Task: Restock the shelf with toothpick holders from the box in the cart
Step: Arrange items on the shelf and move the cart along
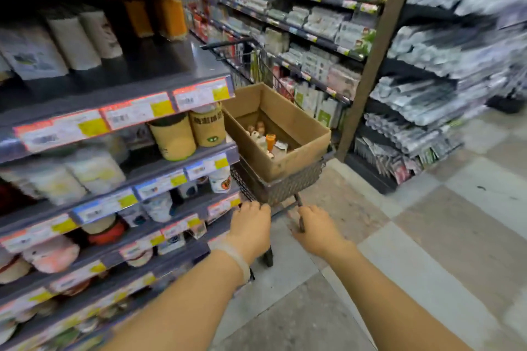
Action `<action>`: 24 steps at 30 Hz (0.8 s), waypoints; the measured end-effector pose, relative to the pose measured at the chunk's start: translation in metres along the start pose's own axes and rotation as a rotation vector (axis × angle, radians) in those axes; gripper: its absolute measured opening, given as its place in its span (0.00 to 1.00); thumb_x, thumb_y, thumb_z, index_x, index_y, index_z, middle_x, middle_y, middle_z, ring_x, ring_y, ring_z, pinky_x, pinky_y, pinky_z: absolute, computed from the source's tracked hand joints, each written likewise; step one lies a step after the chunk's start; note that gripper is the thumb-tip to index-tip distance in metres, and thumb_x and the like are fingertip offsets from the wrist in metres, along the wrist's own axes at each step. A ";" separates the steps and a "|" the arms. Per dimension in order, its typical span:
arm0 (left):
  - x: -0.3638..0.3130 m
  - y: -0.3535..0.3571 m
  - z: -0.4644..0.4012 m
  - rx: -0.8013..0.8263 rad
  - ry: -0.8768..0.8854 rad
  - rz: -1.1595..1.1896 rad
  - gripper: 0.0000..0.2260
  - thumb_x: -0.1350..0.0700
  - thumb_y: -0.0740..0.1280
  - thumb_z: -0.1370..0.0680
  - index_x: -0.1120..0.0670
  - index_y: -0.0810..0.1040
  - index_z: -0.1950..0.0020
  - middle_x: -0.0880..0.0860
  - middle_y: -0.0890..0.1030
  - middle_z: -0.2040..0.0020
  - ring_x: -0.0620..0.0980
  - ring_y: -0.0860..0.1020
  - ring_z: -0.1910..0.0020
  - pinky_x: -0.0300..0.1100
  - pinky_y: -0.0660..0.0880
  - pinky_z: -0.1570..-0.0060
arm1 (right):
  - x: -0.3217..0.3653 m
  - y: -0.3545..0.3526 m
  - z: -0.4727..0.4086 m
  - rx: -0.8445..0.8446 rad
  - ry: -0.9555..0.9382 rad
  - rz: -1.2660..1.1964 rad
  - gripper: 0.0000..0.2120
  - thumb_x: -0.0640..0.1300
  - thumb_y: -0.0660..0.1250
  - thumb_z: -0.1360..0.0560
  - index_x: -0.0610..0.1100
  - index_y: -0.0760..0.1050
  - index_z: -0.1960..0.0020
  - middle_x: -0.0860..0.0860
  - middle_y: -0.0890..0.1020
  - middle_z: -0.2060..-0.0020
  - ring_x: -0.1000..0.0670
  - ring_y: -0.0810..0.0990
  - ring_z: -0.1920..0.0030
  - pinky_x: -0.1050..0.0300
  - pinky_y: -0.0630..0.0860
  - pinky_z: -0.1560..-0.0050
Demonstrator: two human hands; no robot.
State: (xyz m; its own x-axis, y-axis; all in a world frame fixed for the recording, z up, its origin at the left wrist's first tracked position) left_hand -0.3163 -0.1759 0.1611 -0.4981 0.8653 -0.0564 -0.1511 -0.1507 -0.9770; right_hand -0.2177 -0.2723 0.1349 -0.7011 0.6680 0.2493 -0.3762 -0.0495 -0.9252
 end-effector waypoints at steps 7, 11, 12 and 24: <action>-0.044 0.005 -0.065 0.048 0.042 -0.015 0.16 0.59 0.63 0.23 0.57 0.67 0.35 0.57 0.70 0.37 0.58 0.68 0.37 0.50 0.67 0.41 | -0.047 0.004 -0.045 0.097 0.094 -0.063 0.27 0.47 0.66 0.24 0.42 0.60 0.28 0.41 0.68 0.35 0.40 0.70 0.37 0.51 0.69 0.42; -0.056 0.007 -0.115 0.080 0.060 -0.040 0.20 0.59 0.64 0.24 0.57 0.66 0.33 0.58 0.69 0.35 0.59 0.66 0.35 0.50 0.65 0.38 | -0.071 -0.008 -0.090 0.084 0.105 -0.034 0.23 0.46 0.66 0.24 0.42 0.63 0.32 0.42 0.70 0.37 0.41 0.72 0.40 0.51 0.70 0.45; -0.057 0.007 -0.128 0.093 0.064 -0.043 0.20 0.59 0.64 0.24 0.57 0.66 0.33 0.58 0.69 0.35 0.59 0.66 0.34 0.51 0.64 0.37 | -0.076 -0.013 -0.103 0.084 0.109 -0.026 0.23 0.46 0.65 0.24 0.42 0.63 0.32 0.43 0.70 0.37 0.41 0.71 0.39 0.51 0.71 0.44; -0.043 -0.039 -0.293 0.090 -0.008 0.011 0.22 0.53 0.65 0.24 0.57 0.66 0.32 0.57 0.71 0.36 0.57 0.68 0.36 0.51 0.67 0.39 | -0.110 -0.090 -0.262 0.055 0.020 -0.062 0.23 0.43 0.66 0.25 0.44 0.65 0.33 0.44 0.72 0.39 0.42 0.73 0.41 0.48 0.75 0.44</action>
State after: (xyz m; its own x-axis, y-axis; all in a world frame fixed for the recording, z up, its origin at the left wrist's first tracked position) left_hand -0.0385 -0.0670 0.1416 -0.5070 0.8595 -0.0652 -0.2218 -0.2031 -0.9537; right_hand 0.0522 -0.1468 0.1163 -0.6636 0.6857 0.2991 -0.4517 -0.0486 -0.8909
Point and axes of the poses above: each hand's wrist, its own z-axis away from the middle knuckle, its own y-axis out of the palm, x = y × z, the point moved 5 cm from there along -z, towards the middle knuckle
